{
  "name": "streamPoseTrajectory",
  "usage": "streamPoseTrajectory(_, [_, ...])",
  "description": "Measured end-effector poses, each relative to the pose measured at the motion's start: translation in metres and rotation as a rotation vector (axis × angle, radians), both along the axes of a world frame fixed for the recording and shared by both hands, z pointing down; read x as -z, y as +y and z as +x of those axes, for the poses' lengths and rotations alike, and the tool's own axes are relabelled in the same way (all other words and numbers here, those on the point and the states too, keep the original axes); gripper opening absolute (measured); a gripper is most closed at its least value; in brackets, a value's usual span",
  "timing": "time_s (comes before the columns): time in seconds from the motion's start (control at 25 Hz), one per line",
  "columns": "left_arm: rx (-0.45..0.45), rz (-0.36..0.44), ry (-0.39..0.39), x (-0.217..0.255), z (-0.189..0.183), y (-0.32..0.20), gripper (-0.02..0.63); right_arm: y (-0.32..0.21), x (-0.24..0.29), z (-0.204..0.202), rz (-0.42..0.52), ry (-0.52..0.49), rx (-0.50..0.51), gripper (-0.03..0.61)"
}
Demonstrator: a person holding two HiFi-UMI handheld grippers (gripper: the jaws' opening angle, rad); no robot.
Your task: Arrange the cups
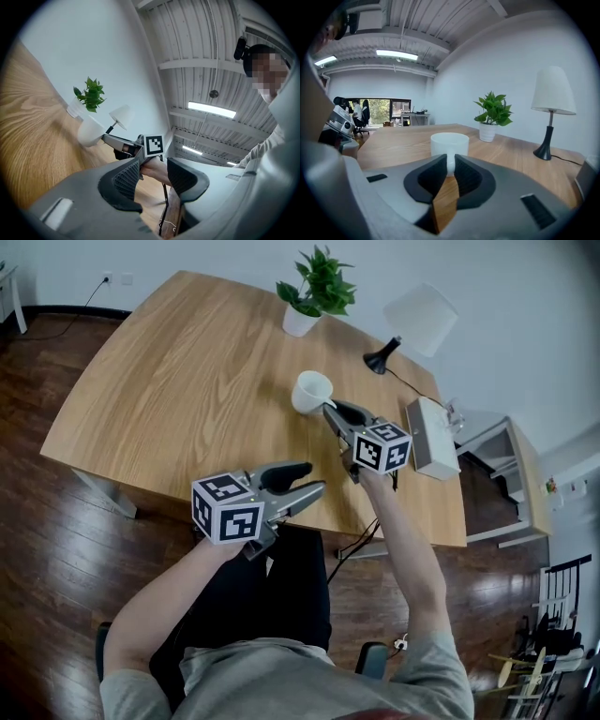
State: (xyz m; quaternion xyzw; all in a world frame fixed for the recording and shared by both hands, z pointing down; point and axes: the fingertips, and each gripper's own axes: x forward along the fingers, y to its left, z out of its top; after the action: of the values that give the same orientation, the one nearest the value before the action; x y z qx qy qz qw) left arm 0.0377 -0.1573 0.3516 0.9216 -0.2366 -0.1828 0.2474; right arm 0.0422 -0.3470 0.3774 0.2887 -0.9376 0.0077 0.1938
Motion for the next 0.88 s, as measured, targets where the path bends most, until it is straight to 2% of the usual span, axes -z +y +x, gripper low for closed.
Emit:
streamPoseTrajectory(0.36, [0.006,-0.007,0.004,0.000,-0.005,-0.001,0.181,0.001,0.043,0.102,0.040,-0.094,-0.141,0.064])
streamPoseTrajectory(0.68, [0.013,-0.014,0.000,0.003,-0.002,-0.002,0.182,-0.022,0.100,0.263,0.115,-0.124,-0.399,0.064])
streamPoseTrajectory(0.88, [0.012,-0.012,-0.003,0.002,0.000,-0.003,0.181,-0.025,0.106,0.352,0.126,-0.098,-0.555,0.064])
